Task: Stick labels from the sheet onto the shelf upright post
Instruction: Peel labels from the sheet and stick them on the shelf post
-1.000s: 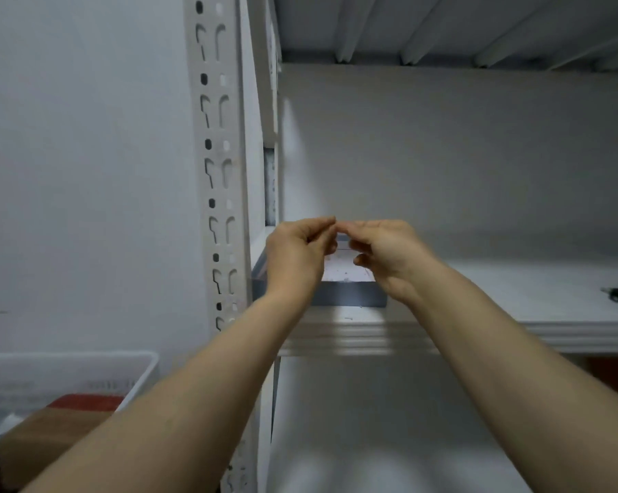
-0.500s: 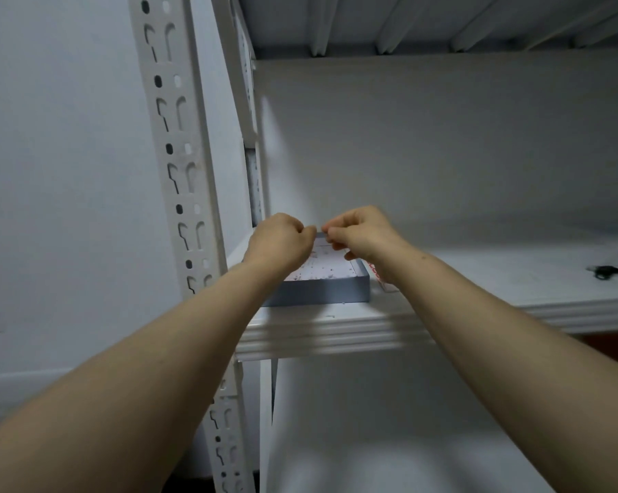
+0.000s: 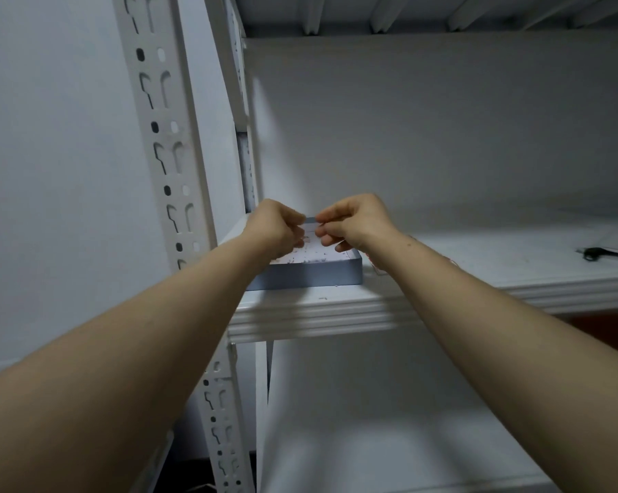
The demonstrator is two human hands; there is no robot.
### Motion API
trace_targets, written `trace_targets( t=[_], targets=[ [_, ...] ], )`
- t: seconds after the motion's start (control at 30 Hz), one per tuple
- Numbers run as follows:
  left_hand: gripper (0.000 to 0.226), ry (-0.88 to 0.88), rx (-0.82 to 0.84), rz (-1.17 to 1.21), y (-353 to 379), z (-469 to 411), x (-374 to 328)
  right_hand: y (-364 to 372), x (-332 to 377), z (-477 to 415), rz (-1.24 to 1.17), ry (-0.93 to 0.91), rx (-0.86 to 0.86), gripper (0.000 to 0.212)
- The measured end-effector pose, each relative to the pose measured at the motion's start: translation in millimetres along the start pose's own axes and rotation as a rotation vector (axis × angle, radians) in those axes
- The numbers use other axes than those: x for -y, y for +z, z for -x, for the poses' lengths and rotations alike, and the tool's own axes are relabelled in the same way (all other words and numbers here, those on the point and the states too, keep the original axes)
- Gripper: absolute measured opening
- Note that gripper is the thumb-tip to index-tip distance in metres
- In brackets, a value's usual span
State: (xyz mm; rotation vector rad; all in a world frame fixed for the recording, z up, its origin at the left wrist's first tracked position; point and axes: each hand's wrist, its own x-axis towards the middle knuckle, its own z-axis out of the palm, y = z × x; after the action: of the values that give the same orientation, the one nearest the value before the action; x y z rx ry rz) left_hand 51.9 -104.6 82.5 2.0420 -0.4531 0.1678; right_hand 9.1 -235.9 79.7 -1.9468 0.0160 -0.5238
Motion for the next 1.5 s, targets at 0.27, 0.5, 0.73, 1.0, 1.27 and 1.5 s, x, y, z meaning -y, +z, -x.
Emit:
trace_targets(
  t=[0.27,0.5,0.73,1.0,1.27,1.5],
  targets=[
    [0.032,0.147,-0.072,-0.209,3,8,-4,4,-5,0,0.235,-0.075,-0.063,0.022],
    [0.036,0.380,-0.264,-0.280,1,43,9,18,-3,11,0.432,-0.236,-0.154,0.028],
    [0.030,0.463,-0.799,0.081,-30,82,75,72,4,43,0.003,-0.343,-0.056,0.006],
    [0.051,0.055,-0.337,0.610,-57,87,123,114,-1,55,-0.094,-0.128,0.089,0.029],
    [0.023,0.007,-0.258,0.747,-53,84,128,121,5,57,-0.121,-0.087,0.184,0.038],
    [0.057,-0.037,-0.115,0.730,-54,74,133,127,7,59,-0.017,-0.121,0.130,0.033]
  ],
)
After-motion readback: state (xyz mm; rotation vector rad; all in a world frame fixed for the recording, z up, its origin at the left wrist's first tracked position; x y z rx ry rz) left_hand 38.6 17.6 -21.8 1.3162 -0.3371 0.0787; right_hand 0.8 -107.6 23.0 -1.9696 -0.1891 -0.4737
